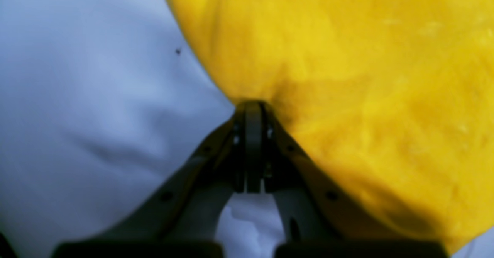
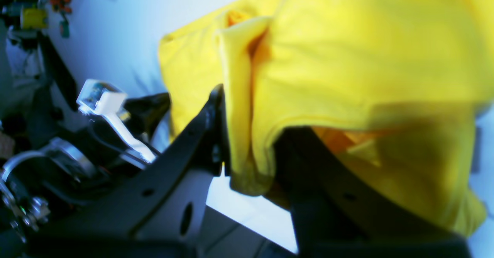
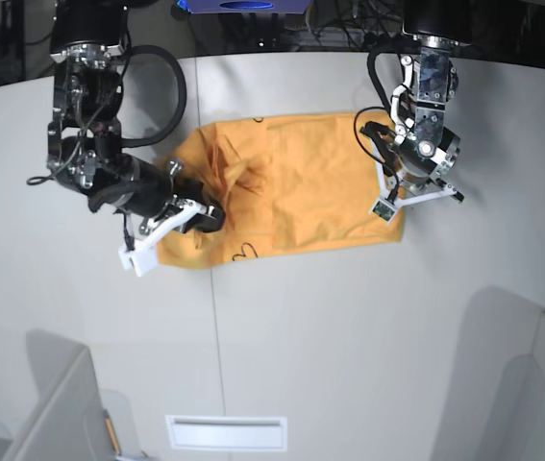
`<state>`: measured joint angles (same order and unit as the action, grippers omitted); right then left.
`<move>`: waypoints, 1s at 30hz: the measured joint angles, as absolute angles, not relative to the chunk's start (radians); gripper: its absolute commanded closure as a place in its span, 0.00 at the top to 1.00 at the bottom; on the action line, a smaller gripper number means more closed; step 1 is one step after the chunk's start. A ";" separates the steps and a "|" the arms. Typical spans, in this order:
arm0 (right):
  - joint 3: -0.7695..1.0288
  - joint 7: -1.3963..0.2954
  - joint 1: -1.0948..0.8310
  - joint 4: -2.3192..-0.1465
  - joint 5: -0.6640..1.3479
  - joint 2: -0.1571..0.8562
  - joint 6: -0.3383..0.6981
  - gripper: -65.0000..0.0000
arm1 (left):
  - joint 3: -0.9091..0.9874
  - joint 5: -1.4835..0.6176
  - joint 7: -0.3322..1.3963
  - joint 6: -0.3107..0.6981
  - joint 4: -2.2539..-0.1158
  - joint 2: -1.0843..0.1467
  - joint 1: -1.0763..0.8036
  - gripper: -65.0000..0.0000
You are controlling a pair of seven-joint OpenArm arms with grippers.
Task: Fold the T-shirt properly
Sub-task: 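Lift the strip end with the right gripper and fold it over toward the left gripper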
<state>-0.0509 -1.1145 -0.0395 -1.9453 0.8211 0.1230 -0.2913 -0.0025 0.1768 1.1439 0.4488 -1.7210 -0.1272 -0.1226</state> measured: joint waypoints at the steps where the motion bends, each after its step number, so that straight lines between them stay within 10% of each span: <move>1: -0.081 -1.091 -0.039 -1.952 0.818 0.122 -0.300 0.00 | -0.004 0.179 1.142 0.448 -1.721 -0.128 -0.123 0.00; 30: -0.733 -0.798 0.132 -1.654 0.638 -0.002 -0.311 0.00 | 0.006 0.170 1.158 0.456 -1.874 -0.186 -0.146 0.00</move>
